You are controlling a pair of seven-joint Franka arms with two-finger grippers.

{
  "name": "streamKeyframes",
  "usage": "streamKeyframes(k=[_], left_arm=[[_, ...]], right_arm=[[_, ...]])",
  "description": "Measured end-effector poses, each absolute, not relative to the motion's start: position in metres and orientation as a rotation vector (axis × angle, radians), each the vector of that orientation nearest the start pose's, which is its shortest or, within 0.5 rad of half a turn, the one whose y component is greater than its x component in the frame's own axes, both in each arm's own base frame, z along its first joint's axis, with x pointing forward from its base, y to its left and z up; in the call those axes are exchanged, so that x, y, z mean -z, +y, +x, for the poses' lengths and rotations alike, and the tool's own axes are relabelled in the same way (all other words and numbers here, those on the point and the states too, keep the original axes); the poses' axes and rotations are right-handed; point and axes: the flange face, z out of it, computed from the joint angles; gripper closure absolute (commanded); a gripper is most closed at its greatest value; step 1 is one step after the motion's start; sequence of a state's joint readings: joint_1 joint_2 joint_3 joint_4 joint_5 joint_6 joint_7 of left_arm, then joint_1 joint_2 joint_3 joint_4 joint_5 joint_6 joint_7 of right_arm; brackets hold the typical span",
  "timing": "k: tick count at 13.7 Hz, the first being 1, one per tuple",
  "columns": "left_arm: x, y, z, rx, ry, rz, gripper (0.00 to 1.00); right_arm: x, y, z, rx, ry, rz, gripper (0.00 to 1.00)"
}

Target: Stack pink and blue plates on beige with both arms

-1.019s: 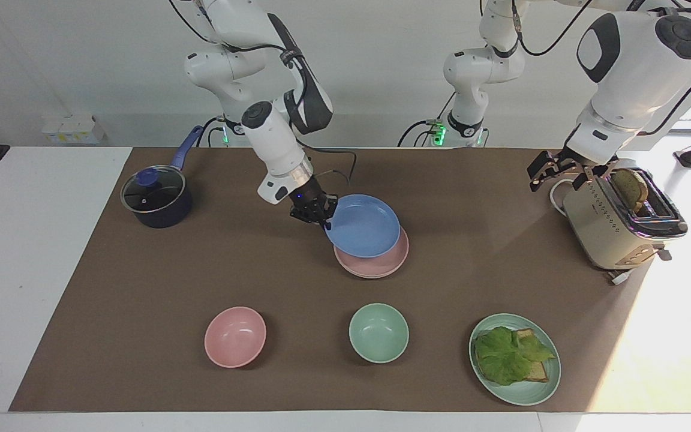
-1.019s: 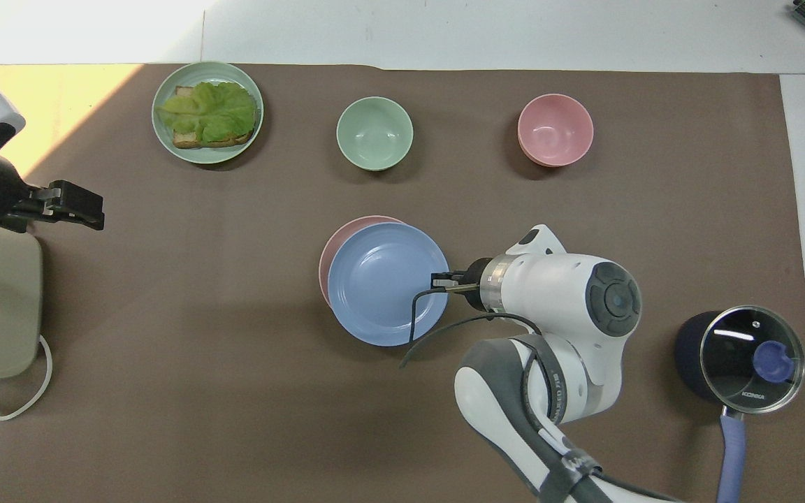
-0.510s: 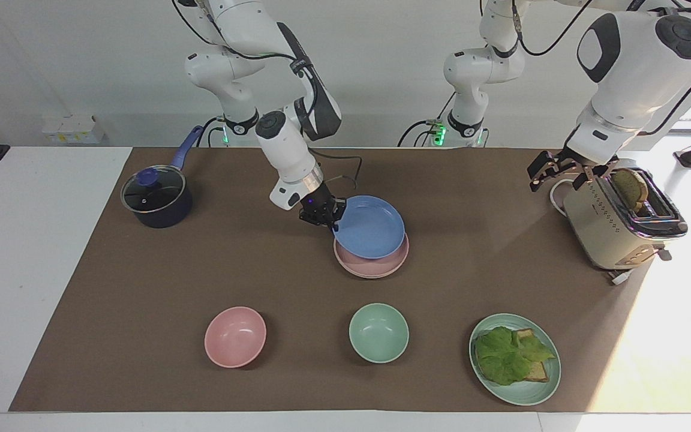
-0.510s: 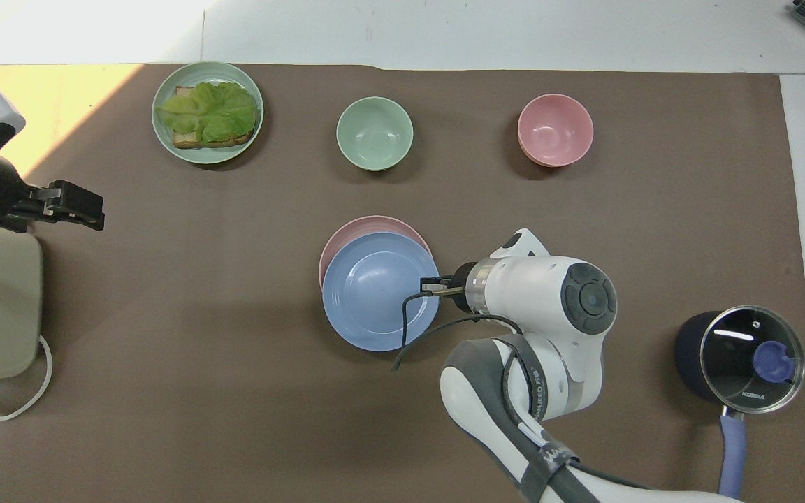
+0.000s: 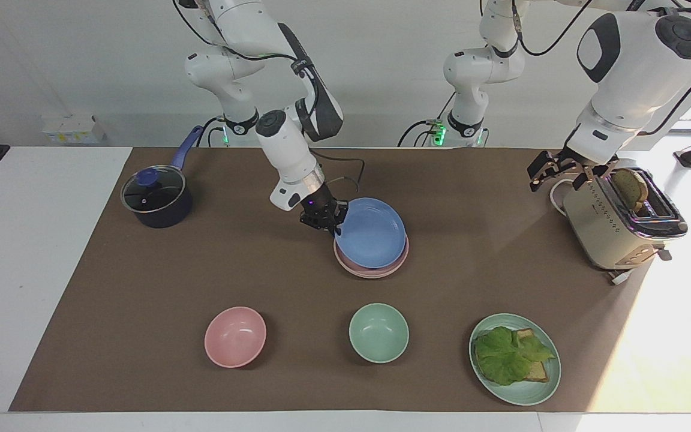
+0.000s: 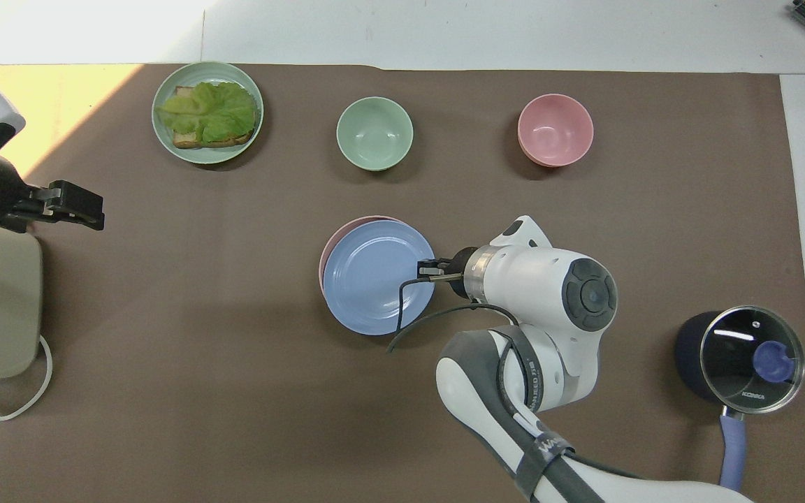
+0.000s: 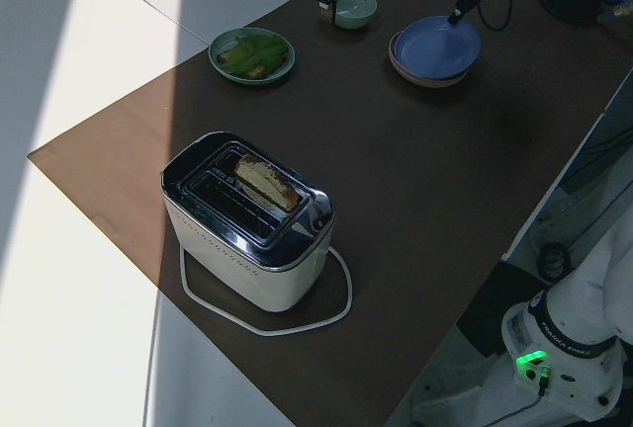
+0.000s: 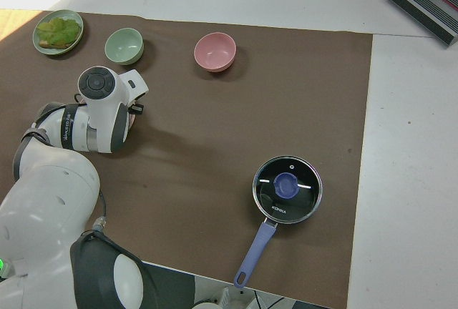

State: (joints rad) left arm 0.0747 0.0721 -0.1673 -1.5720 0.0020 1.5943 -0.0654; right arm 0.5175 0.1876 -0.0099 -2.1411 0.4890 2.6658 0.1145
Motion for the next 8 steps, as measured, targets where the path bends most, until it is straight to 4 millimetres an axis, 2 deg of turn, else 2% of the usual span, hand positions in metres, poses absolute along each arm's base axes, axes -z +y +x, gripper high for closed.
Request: streamKeyframes(k=[1,2,3,4,5,7,8], left_arm=[[-0.586,-0.05,0.574,-0.078,0.043,-3.146,0.0],[-0.586,-0.05,0.574,-0.078,0.043,-3.146,0.0],[-0.586,-0.05,0.574,-0.078,0.043,-3.146,0.0],[-0.586,-0.05,0.574,-0.078,0.043,-3.146,0.0],[-0.586,-0.05,0.574,-0.078,0.043,-3.146,0.0],[-0.586,-0.05,0.574,-0.078,0.043,-3.146,0.0],[-0.586,-0.05,0.574,-0.078,0.043,-3.146,0.0]], right_arm=[[-0.351,0.276,0.526,0.326,0.01,-2.744,0.44],[-0.352,0.277,0.527,0.331,0.008,-2.742,0.29],[-0.352,0.278,0.529,0.334,0.006,-2.742,0.23],[-0.353,0.278,0.53,0.337,0.004,-2.742,0.27],[-0.354,0.278,0.532,0.343,0.005,-2.74,0.26],[-0.364,0.275,0.54,0.373,0.019,-2.729,0.12],[-0.371,0.268,0.546,0.395,0.042,-2.721,0.09]])
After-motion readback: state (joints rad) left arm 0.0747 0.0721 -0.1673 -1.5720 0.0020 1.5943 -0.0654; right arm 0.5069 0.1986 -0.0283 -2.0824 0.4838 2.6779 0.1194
